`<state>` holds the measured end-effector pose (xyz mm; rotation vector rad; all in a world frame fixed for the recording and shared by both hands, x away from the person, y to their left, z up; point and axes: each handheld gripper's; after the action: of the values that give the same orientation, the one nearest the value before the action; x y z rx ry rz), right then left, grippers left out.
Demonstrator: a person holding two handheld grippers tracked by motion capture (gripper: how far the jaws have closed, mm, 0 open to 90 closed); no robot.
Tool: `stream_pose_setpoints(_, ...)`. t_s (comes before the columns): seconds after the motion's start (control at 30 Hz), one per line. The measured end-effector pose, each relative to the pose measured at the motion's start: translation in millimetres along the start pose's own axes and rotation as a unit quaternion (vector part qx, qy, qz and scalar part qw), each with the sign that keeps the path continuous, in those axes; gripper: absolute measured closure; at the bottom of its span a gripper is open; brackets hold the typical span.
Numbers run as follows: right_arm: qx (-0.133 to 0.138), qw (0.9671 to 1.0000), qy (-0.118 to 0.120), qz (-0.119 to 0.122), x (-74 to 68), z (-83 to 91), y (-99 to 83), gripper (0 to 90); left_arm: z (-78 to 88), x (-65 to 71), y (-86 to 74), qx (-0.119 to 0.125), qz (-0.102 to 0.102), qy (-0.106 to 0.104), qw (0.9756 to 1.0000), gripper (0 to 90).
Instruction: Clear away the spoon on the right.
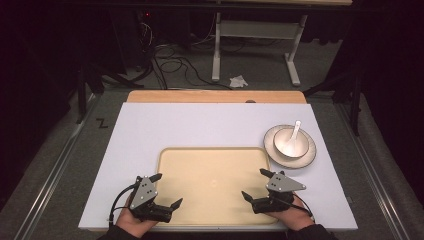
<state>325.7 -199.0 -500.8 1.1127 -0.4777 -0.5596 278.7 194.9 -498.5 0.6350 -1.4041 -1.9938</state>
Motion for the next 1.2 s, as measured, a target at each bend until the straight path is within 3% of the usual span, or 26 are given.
stream_pose_setpoints(0.57,-0.001,1.0000,0.003,-0.008,1.2,1.4,-0.2,4.9,-0.8,0.4,-0.3,-0.001,-0.001,-0.001,1.0000,0.2)
stream_pose_setpoints(0.83,0.015,0.9997,-0.002,-0.019,5.6,5.4,2.4,4.9,-0.6,0.2,-0.2,-0.001,-0.001,-0.001,1.0000,0.2)
stream_pose_setpoints(1.07,0.020,0.9993,-0.007,-0.031,18.1,17.8,15.5,7.5,0.7,-0.6,0.1,0.004,0.003,0.001,1.0000,0.2)
stream_pose_setpoints(1.13,0.015,0.9991,-0.018,-0.034,25.1,20.0,21.7,10.5,1.0,-1.1,0.1,0.004,0.004,0.002,1.0000,0.2)
stream_pose_setpoints(1.17,0.016,0.9984,-0.035,-0.040,35.8,23.1,28.1,15.1,1.2,-1.2,0.1,0.005,0.005,0.001,1.0000,0.2)
stream_pose_setpoints(1.2,0.016,0.9984,-0.035,-0.040,35.8,23.1,28.1,15.1,1.5,-1.2,0.1,0.005,0.006,0.002,1.0000,0.2)
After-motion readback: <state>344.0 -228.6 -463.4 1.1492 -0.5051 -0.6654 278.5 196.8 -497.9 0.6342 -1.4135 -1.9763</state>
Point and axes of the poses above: each handheld gripper's, and its own axes: z roughly backward along the jaws, y roughly out of its top, x roughly to its right, and after that the axes turned 7 degrees about x, right-handed
